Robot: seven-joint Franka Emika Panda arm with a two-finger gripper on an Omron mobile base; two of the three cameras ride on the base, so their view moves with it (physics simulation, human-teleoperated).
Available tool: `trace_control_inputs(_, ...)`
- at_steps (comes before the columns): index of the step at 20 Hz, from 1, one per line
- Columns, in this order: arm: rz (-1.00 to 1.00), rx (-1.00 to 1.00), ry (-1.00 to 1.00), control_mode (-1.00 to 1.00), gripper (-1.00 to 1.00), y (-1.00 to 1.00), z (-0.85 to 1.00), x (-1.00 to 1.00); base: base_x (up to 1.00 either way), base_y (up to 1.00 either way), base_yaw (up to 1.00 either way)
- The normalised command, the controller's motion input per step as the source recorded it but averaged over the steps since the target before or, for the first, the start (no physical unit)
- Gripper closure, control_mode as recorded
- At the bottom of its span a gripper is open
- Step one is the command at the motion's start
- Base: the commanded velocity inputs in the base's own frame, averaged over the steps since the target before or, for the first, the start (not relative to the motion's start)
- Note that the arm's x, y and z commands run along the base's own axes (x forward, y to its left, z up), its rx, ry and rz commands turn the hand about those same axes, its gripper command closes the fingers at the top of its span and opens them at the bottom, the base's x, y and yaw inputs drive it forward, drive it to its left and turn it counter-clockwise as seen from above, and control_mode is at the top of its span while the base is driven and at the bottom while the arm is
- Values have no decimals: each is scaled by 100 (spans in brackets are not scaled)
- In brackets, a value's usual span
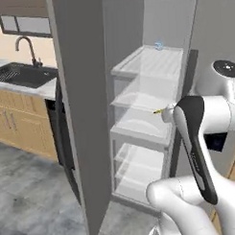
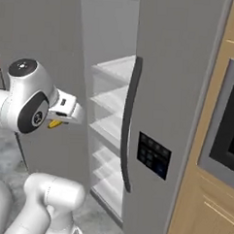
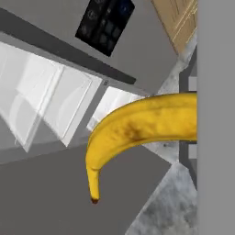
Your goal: Pick the apple and banana from the fridge and place them on the plate next to the blender to make a fruit smoothie.
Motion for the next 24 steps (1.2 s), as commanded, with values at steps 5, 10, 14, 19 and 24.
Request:
trace_control_inputs(5, 0, 0, 0, 100, 100, 0, 0, 0, -46, 0, 100)
trace_control_inputs(10, 0, 0, 0, 100, 100, 0, 0, 0, -29, 3, 100)
trace_control_inputs(14, 0, 0, 0, 100, 100, 0, 0, 0, -20, 51, 98)
trace_control_inputs(19, 0, 0, 0, 100, 100, 0, 0, 0, 10, 97, 68)
trace_control_inputs(24, 0, 0, 0, 100, 100, 0, 0, 0, 98, 93, 10)
